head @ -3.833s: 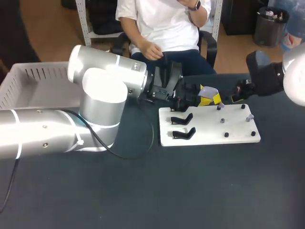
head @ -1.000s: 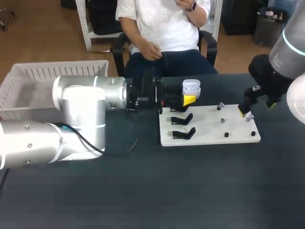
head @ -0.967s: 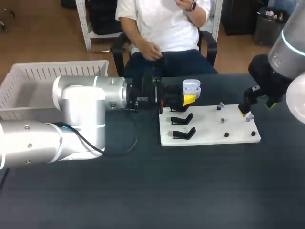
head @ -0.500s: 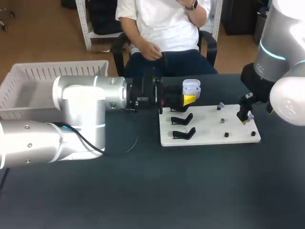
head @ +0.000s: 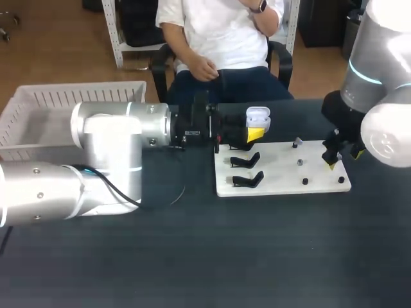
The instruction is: Pick up each earbud case from the left stands, insert the matching earbuds, close the lid, and place the case in the box.
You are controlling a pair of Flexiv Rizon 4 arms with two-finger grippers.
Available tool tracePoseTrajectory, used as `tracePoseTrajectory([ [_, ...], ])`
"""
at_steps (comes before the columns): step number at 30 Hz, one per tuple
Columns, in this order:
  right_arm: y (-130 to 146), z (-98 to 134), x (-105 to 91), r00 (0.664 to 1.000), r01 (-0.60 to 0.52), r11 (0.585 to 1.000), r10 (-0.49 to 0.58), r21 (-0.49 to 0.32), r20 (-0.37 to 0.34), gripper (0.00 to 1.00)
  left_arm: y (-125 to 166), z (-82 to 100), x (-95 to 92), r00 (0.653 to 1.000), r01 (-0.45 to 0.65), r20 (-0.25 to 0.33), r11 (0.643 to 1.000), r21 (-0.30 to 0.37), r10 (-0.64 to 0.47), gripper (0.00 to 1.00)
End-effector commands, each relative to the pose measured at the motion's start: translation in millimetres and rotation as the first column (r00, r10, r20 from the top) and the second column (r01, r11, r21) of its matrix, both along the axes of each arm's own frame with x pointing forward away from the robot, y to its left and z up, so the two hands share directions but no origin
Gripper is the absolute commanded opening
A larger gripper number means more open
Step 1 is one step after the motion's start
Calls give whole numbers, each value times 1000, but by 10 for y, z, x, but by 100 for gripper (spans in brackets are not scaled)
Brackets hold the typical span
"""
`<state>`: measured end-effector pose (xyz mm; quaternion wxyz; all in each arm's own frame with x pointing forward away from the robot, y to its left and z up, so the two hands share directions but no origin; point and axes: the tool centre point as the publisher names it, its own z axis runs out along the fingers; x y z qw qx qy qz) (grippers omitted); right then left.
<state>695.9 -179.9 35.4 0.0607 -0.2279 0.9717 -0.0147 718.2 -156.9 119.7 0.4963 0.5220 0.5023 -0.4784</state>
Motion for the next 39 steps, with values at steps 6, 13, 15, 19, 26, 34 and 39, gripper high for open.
tracePoseTrajectory([
  [6, 18, -26, 68, 1000, -6, 1000, 6, -4, -10, 49, 0, -8, -12, 1000, -5, 3, 1000, -4, 5, 0],
  [13, 7, -82, 101, 1000, -4, 1000, 4, -3, -14, 47, 0, -8, -12, 1000, -5, 3, 1000, -4, 5, 0],
  [15, 4, -98, 112, 1000, -2, 1000, 2, -2, -14, 46, 0, -8, -12, 1000, -5, 3, 1000, -4, 5, 0],
  [19, 5, -117, 135, 1000, 0, 1000, 0, 2, -13, 44, 0, -8, -12, 1000, -5, 3, 1000, -4, 5, 0],
  [26, -3, -124, 180, 1000, 1, 1000, -1, 4, -18, 44, 0, -8, -12, 1000, -5, 3, 1000, -4, 5, 0],
  [34, -16, -153, 203, 1000, 10, 1000, -9, 12, -27, 37, 0, -8, -12, 1000, -5, 3, 1000, -4, 5, 0],
  [39, -12, -165, 205, 999, 14, 1000, -14, 13, -29, 10, 0, -8, -12, 1000, -5, 3, 1000, -4, 5, 0],
])
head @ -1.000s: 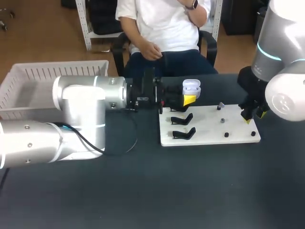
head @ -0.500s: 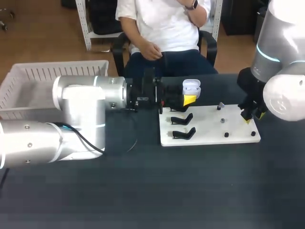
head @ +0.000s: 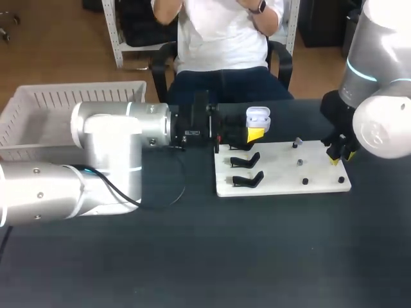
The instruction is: Pick up each earbud case from the left stands, insert the matching earbuds, close the lid, and place the case in the box.
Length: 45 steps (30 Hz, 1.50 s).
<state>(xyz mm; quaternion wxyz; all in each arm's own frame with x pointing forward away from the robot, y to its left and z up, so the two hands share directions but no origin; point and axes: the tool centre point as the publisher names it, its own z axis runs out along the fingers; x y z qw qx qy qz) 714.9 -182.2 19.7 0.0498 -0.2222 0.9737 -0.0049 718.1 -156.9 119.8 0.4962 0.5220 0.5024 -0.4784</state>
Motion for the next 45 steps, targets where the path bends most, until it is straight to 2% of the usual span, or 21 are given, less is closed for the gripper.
tracePoseTrajectory([
  [1, 15, -8, 13, 1000, 4, 1000, -4, -2, -3, 0, 0, -9, -12, 1000, -5, 4, 1000, -4, 5, 0],
  [7, 33, 7, -3, 1000, 7, 1000, -7, 0, -4, 0, 0, -9, -12, 1000, -5, 4, 1000, -4, 5, 0],
  [11, 46, 106, -48, 1000, 11, 1000, -11, -4, -2, 0, 0, -9, -12, 1000, -5, 4, 1000, -4, 5, 0],
  [21, 174, 673, -254, 998, 67, 998, -67, -5, 2, 0, 0, -9, -12, 1000, -5, 4, 1000, -4, 5, 0],
  [26, 279, 949, -347, 992, 122, 993, -122, 7, -14, 0, 0, -9, -12, 1000, -5, 4, 1000, -4, 5, 0],
  [29, 351, 1108, -404, 987, 158, 987, -158, -11, -26, 0, 0, -9, -12, 1000, -5, 4, 1000, -4, 5, 0],
  [35, 464, 1392, -554, 977, 212, 977, -212, -4, -21, 0, 0, -9, -12, 1000, -5, 4, 1000, -4, 5, 0],
  [37, 491, 1443, -593, 976, 218, 976, -218, -5, -21, 0, 0, -9, -12, 1000, -5, 4, 1000, -4, 5, 0],
  [39, 533, 1496, -640, 976, 209, 978, -208, 6, -62, 0, 0, -9, -12, 1000, -5, 4, 1000, -4, 5, 0],
  [45, 533, 1496, -640, 976, 209, 978, -208, 6, -62, 0, 0, -9, -12, 1000, -5, 4, 1000, -4, 5, 0],
])
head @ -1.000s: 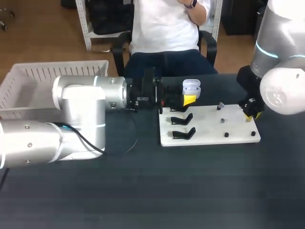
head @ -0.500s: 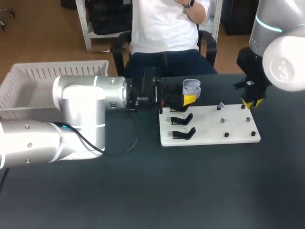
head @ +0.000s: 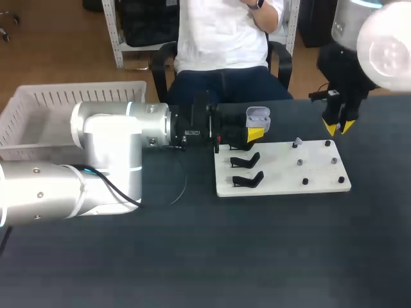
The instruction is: Pick up each earbud case from the left stands, insert the matching earbuds, close the lid, and place the case in the box.
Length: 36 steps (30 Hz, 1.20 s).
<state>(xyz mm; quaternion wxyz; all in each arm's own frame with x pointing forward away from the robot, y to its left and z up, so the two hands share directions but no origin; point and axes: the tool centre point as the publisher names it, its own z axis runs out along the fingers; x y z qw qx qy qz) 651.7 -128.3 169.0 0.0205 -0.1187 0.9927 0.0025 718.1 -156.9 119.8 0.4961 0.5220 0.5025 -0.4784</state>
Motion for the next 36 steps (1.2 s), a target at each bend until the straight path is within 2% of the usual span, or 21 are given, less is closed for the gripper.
tracePoseTrajectory([
  [1, -7, 3, -7, 1000, 0, 1000, 0, 1, 1, 0, -1, -9, -12, 1000, -5, 4, 1000, -5, 5, 0],
  [10, -7, 3, -7, 1000, 0, 1000, 0, 1, 1, 0, -1, -9, -12, 1000, -5, 4, 1000, -5, 5, 0],
  [11, 27, -16, 29, 1000, 9, 999, -8, 34, -8, 0, -1, -9, -12, 1000, -5, 4, 1000, -5, 5, 0],
  [13, 75, -32, 92, 990, 137, 990, -136, 22, -30, 0, -1, -9, -12, 1000, -5, 4, 1000, -5, 5, 0],
  [14, 110, -15, 101, 987, 162, 985, -161, 53, -21, 0, -1, -9, -12, 1000, -5, 4, 1000, -5, 5, 0],
  [15, 134, 5, 117, 960, 279, 960, -279, 9, -34, 0, -1, -9, -12, 1000, -5, 4, 1000, -5, 5, 0],
  [16, 176, 50, 97, 949, 315, 948, -315, 40, -8, 0, -1, -9, -12, 1000, -5, 4, 1000, -5, 5, 0],
  [17, 181, 81, 89, 903, 430, 903, -430, 12, -17, 0, -1, -9, -12, 1000, -5, 4, 1000, -5, 5, 0],
  [18, 193, 97, 92, 893, 450, 893, -450, 1, -8, 0, -1, -9, -12, 1000, -5, 4, 1000, -5, 5, 0],
  [20, 239, 179, 48, 825, 566, 825, -566, -14, 7, 0, -1, -9, -12, 1000, -5, 4, 1000, -5, 5, 0],
  [21, 267, 218, 21, 816, 578, 816, -578, 9, 18, 0, -1, -9, -12, 1000, -5, 4, 1000, -5, 5, 0],
  [22, 272, 229, 4, 754, 656, 754, -656, -33, 18, 0, -1, -9, -12, 1000, -5, 4, 1000, -5, 5, 0],
  [23, 290, 244, -4, 763, 646, 763, -646, 3, 10, 0, -1, -9, -12, 1000, -5, 4, 1000, -5, 5, 0],
  [24, 291, 249, -24, 703, 711, 703, -711, -5, 0, 0, -1, -9, -12, 1000, -5, 4, 1000, -5, 5, 0],
  [25, 284, 239, -27, 697, 717, 697, -717, 16, -20, 0, -1, -9, -12, 1000, -5, 4, 1000, -5, 5, 0],
  [26, 250, 217, -42, 650, 760, 647, -757, 58, -67, 0, -1, -9, -12, 1000, -5, 4, 1000, -5, 5, 0],
  [28, 225, 179, -55, 625, 781, 616, -774, 101, -103, 0, -1, -9, -12, 1000, -5, 4, 1000, -5, 5, 0],
  [36, 225, 179, -55, 625, 781, 616, -774, 101, -103, 0, -1, -9, -12, 1000, -5, 4, 1000, -5, 5, 0],
])
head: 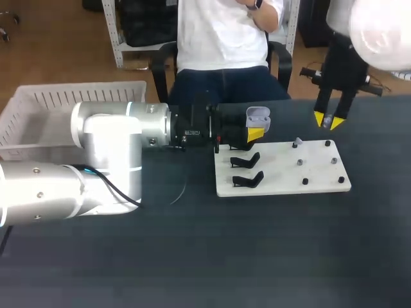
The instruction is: Pick up each earbud case from the left stands, insert the matching earbuds, close the lid, and place the case in the box.
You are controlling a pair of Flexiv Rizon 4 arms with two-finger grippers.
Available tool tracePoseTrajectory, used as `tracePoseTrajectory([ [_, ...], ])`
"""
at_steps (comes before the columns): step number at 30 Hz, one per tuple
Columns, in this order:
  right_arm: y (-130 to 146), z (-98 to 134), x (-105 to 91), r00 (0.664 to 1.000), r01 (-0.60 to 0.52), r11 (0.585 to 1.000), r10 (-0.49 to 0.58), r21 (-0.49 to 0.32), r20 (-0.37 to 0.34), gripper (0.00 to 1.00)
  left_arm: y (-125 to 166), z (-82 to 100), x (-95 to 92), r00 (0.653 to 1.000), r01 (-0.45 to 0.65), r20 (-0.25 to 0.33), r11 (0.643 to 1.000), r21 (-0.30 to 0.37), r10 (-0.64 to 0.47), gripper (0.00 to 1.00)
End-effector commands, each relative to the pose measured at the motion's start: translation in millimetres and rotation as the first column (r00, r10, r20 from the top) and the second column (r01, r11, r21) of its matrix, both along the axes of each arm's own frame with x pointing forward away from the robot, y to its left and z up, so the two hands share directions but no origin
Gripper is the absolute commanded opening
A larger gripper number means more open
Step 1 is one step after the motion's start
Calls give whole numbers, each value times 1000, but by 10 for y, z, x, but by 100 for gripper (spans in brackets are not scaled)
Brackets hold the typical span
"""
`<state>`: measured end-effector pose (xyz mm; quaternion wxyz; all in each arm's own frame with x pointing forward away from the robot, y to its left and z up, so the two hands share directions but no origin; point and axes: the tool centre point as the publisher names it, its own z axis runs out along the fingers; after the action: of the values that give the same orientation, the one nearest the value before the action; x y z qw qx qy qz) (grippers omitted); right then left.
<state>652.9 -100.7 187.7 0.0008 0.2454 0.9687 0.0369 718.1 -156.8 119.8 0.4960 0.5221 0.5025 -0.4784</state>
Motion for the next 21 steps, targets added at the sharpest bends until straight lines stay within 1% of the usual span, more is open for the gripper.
tracePoseTrajectory([
  [1, -51, -7, -67, 986, 164, 985, -165, 54, 7, 0, -1, -9, -12, 1000, -5, 4, 1000, -5, 5, 0],
  [12, -51, -7, -67, 986, 164, 985, -165, 54, 7, 0, -1, -9, -12, 1000, -5, 4, 1000, -5, 5, 0],
  [15, 35, 11, -37, 987, 160, 985, -161, 56, 1, 0, -1, -9, -12, 1000, -5, 4, 1000, -5, 5, 0],
  [21, 158, 11, 77, 991, 133, 991, -133, -1, 8, 0, -1, -9, -12, 1000, -5, 4, 1000, -5, 5, 0],
])
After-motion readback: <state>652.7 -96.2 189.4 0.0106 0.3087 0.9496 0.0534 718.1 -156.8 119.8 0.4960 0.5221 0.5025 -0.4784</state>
